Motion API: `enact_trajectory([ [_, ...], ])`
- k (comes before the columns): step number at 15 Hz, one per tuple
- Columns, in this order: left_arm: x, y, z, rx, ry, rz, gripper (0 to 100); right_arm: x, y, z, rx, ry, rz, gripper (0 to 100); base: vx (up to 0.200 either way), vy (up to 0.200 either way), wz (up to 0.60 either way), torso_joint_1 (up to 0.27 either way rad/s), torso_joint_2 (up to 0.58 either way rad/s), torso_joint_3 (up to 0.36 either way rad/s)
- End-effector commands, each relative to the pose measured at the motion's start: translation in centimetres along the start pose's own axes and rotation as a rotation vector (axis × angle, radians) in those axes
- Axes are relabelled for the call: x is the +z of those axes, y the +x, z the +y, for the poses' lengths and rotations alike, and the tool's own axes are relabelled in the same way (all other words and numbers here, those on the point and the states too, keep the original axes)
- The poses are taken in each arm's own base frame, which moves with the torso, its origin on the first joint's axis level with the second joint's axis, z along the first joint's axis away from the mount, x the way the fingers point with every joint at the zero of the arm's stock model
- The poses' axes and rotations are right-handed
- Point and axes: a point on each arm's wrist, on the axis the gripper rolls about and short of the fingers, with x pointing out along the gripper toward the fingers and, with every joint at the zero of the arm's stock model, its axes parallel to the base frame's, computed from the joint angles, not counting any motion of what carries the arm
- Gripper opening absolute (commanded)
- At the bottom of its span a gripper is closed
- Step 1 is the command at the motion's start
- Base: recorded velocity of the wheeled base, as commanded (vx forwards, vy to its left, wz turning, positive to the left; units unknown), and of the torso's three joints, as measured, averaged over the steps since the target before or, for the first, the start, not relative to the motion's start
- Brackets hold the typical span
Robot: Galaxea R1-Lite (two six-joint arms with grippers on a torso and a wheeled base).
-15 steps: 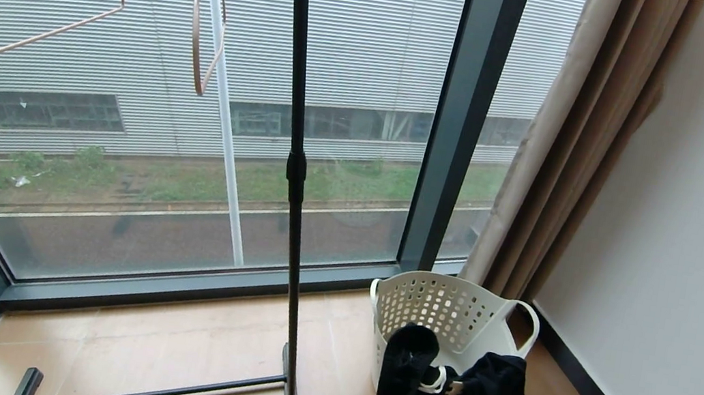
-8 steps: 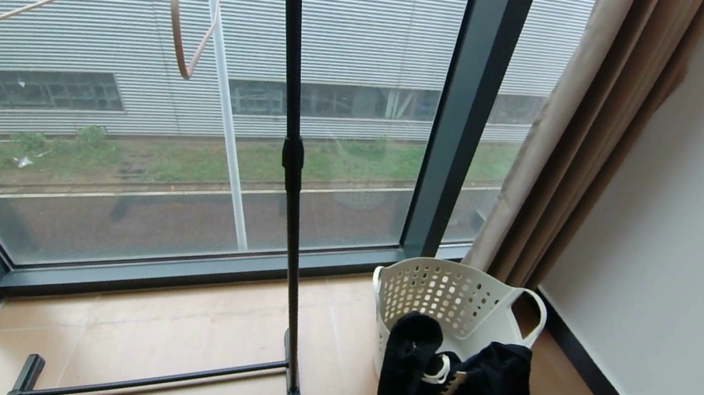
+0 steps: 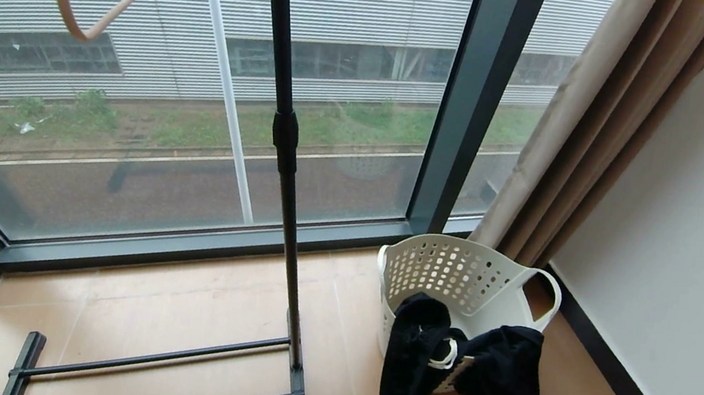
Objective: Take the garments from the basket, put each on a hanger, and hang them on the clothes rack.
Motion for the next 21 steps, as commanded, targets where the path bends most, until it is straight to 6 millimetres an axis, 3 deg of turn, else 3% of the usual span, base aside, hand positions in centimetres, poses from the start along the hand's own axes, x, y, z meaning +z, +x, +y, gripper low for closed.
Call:
enact_trajectory([
  [1,0.0,0.0,0.0,0.0,0.001,0.001,100,0.0,0.0,0.0,0.0,0.001,0.001,100,0.0,0.0,0.0,0.007,0.0,-0.198],
  [8,0.0,0.0,0.0,0.0,0.001,0.001,100,0.0,0.2,0.0,0.012,-0.013,0.033,100,0.0,0.0,0.0,0.004,0.0,-0.198],
  [12,0.0,0.0,0.0,0.0,-0.001,0.001,100,0.9,1.4,-0.1,0.116,-0.053,0.168,100,0.0,0.0,0.0,0.004,0.0,-0.198],
  [14,0.0,0.0,0.0,0.0,-0.001,0.001,100,3.5,3.8,0.0,0.163,-0.065,0.321,100,0.0,0.0,0.0,0.005,0.0,-0.195],
  [17,0.0,0.0,0.0,0.0,-0.001,0.001,100,7.4,9.2,0.4,0.198,-0.09,0.444,100,0.0,0.0,0.0,0.001,0.0,-0.176],
  [21,0.0,0.0,0.0,0.0,-0.001,-0.001,100,10.2,19.4,2.8,0.301,-0.286,0.572,100,0.0,0.0,0.0,0.003,0.0,-0.018],
])
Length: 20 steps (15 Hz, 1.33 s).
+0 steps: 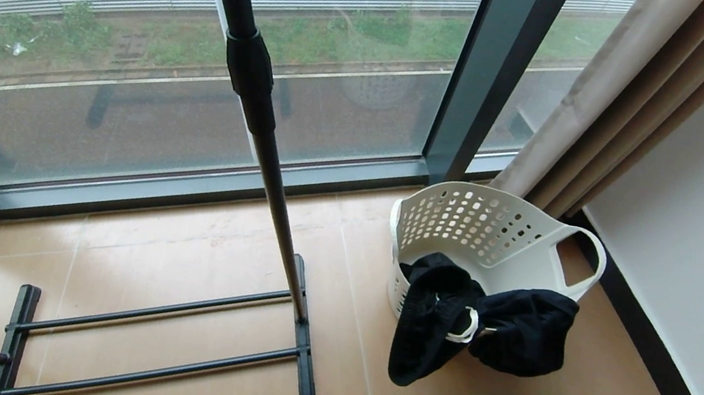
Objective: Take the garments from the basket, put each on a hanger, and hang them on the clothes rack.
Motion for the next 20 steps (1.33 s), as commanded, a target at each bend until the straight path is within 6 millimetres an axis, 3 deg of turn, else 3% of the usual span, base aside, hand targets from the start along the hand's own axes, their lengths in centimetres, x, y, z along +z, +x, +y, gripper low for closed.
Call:
enact_trajectory([
  [1,0.0,0.0,0.0,0.0,0.0,0.002,100,6.2,9.1,0.2,0.063,-0.174,0.158,100,0.0,0.0,0.0,0.0,0.0,0.0],
  [5,0.0,0.0,0.0,0.0,0.0,0.002,100,8.1,16.1,0.2,0.036,-0.486,0.258,100,0.0,0.0,0.0,0.0,0.0,0.0],
  [8,0.0,0.0,0.0,0.002,-0.002,0.002,100,8.5,19.6,0.8,0.075,-0.615,0.284,100,0.0,0.0,0.0,0.0,0.0,0.0],
  [12,0.0,0.0,0.0,0.0,0.001,0.002,100,9.1,24.1,2.0,0.102,-0.636,0.293,100,0.0,0.0,0.0,0.0,0.0,0.0],
  [14,0.0,0.0,0.0,0.0,0.0,0.002,100,8.8,26.8,2.1,0.066,-0.63,0.323,100,0.0,0.0,0.0,0.0,0.0,0.0],
  [20,0.0,0.0,0.0,0.0,0.001,0.002,100,7.9,32.6,2.4,0.017,-0.554,0.359,100,0.0,0.0,0.0,0.0,0.0,0.0],
])
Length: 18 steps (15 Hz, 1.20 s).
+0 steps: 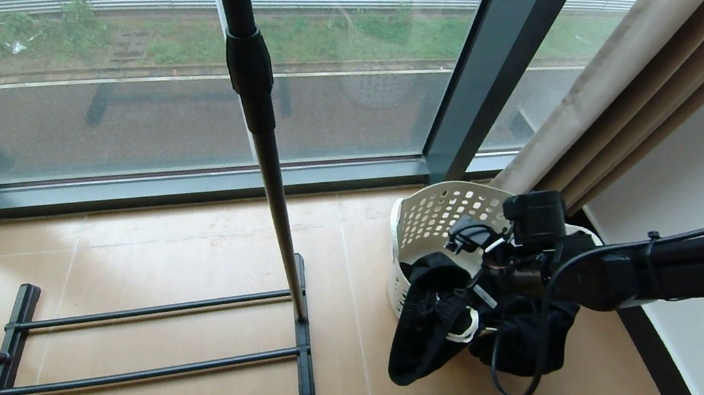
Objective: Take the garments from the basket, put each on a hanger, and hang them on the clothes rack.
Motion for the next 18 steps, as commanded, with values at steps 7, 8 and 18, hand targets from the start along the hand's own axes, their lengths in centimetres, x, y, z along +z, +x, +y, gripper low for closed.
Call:
enact_trajectory([
  [7,0.0,0.0,0.0,0.0,0.0,0.001,100,0.8,5.9,0.0,-0.004,0.044,0.015,100,0.0,0.0,0.0,0.0,0.0,0.0],
  [8,0.0,0.0,0.0,0.0,0.0,0.001,100,0.8,6.3,-0.3,-0.01,0.05,0.016,100,0.0,0.0,0.0,0.0,0.0,0.0],
  [18,0.0,0.0,0.0,0.002,0.0,-0.001,100,0.1,8.1,-1.2,-0.017,0.149,0.024,0,0.0,0.0,0.0,0.0,0.0,0.0],
])
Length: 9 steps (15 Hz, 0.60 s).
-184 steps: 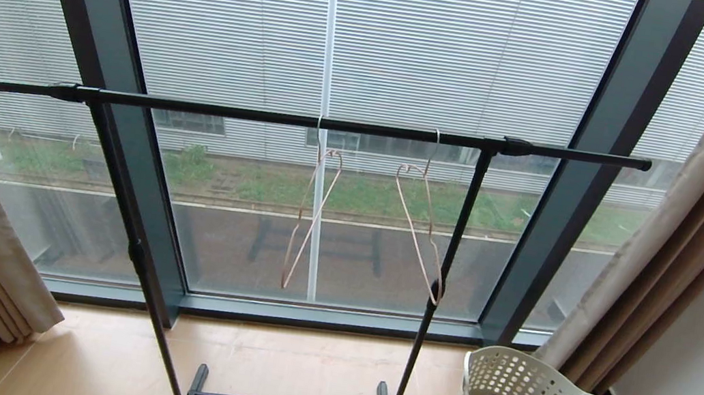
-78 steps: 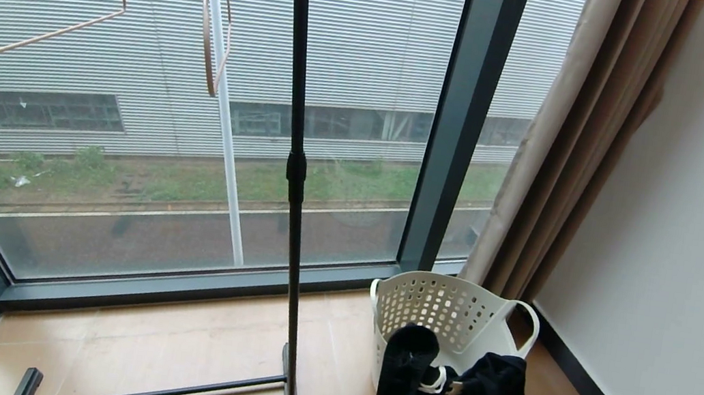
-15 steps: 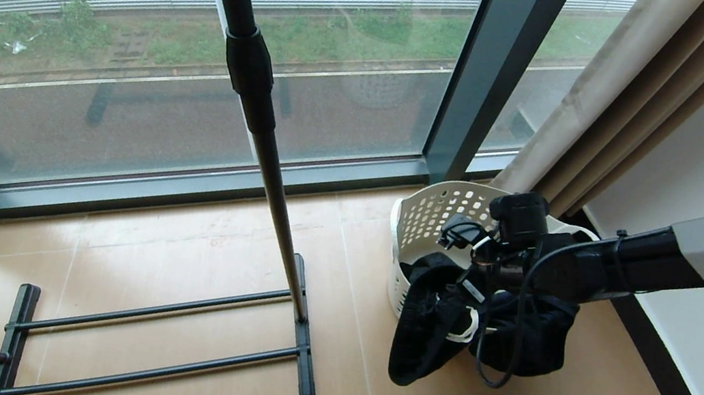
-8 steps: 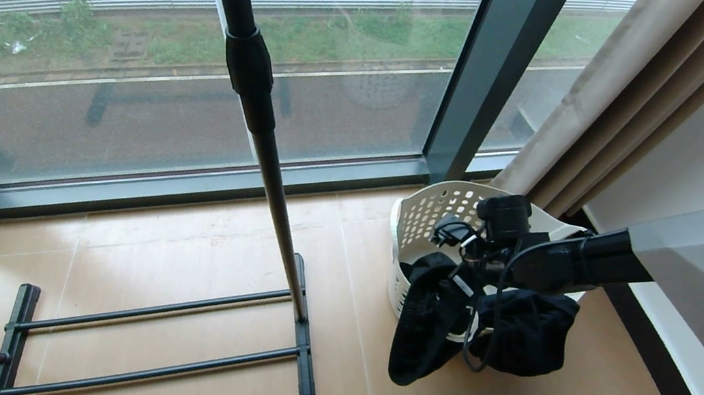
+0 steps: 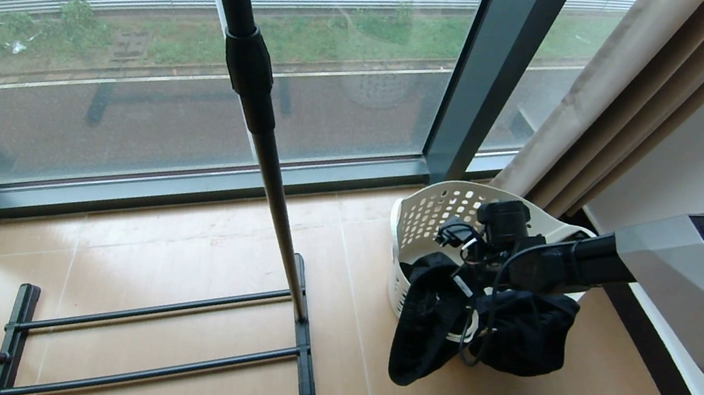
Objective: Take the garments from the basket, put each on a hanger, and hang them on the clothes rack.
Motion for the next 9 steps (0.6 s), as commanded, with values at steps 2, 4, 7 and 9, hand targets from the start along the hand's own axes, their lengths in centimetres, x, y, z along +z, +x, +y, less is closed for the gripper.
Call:
enact_trajectory([
  [2,0.0,0.0,0.0,0.001,-0.001,0.001,100,-0.1,-0.4,0.1,0.006,0.05,0.003,0,0.0,0.0,0.0,0.0,0.0,0.0],
  [4,0.0,0.0,0.0,0.001,-0.001,0.001,100,0.2,-2.0,-0.3,-0.001,0.083,-0.014,0,0.0,0.0,0.0,0.0,0.0,0.0],
  [7,0.0,0.0,0.0,0.002,-0.004,0.001,100,0.6,-8.6,-0.8,0.029,0.08,-0.099,0,0.0,0.0,0.0,0.0,0.0,0.0],
  [9,0.0,0.0,0.0,0.001,-0.004,0.001,100,0.3,-13.4,-0.5,0.04,0.079,-0.151,0,0.0,0.0,0.0,0.0,0.0,0.0],
])
